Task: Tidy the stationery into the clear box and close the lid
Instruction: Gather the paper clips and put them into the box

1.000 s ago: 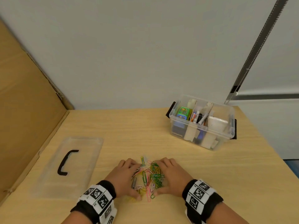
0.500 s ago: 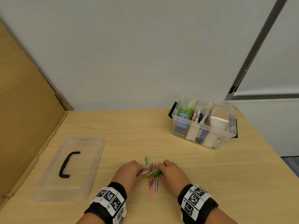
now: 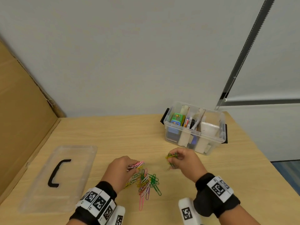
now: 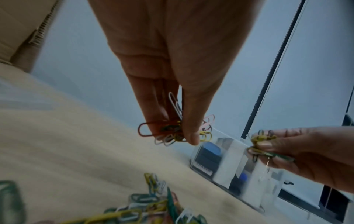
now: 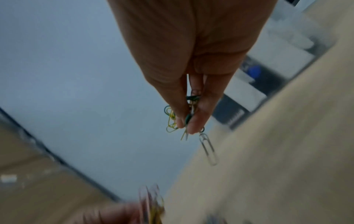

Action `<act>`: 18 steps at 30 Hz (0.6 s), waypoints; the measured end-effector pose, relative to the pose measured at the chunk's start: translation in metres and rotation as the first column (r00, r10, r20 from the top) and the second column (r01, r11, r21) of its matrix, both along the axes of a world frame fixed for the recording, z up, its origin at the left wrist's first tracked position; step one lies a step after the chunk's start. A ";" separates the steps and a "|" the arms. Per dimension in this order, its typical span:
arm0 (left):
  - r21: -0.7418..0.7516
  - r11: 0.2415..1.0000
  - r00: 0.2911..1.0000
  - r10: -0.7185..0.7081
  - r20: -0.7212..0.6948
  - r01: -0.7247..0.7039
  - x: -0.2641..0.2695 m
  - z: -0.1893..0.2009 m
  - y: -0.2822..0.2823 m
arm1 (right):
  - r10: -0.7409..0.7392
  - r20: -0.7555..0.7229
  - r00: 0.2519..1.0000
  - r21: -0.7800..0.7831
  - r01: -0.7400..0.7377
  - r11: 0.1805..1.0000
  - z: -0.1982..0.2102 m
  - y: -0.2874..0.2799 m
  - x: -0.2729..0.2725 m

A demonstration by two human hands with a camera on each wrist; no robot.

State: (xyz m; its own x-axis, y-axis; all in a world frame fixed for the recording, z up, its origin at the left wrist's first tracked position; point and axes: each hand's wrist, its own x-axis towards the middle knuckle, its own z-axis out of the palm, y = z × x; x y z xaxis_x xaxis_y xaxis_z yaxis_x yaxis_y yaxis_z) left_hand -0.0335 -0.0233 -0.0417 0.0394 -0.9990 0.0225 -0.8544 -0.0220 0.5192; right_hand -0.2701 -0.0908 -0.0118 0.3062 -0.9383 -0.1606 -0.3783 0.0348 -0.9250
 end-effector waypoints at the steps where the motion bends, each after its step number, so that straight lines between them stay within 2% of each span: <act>1: -0.011 1.000 1.000 0.003 -0.004 -0.003 -0.001 0.001 -0.002 | -0.018 0.034 0.999 -0.008 0.018 1.000 0.010 -0.003 -0.007; 5: -0.030 0.999 1.000 0.018 -0.009 -0.018 -0.005 0.004 -0.008 | -0.088 0.132 0.987 -0.058 0.096 0.994 0.048 -0.019 -0.034; 12: -0.030 0.999 0.999 0.034 0.000 -0.034 -0.011 0.006 -0.010 | -0.250 0.049 0.967 -0.195 0.254 0.947 0.069 -0.079 -0.090; 15: -0.025 0.999 0.999 0.041 -0.004 -0.041 -0.012 0.007 -0.007 | -0.326 -0.154 0.933 -0.320 0.265 0.910 0.063 -0.108 -0.102; 18: -0.016 0.999 0.999 0.046 -0.006 -0.046 -0.012 0.008 -0.005 | -0.315 -0.455 0.833 -0.384 0.136 0.913 0.050 -0.133 -0.102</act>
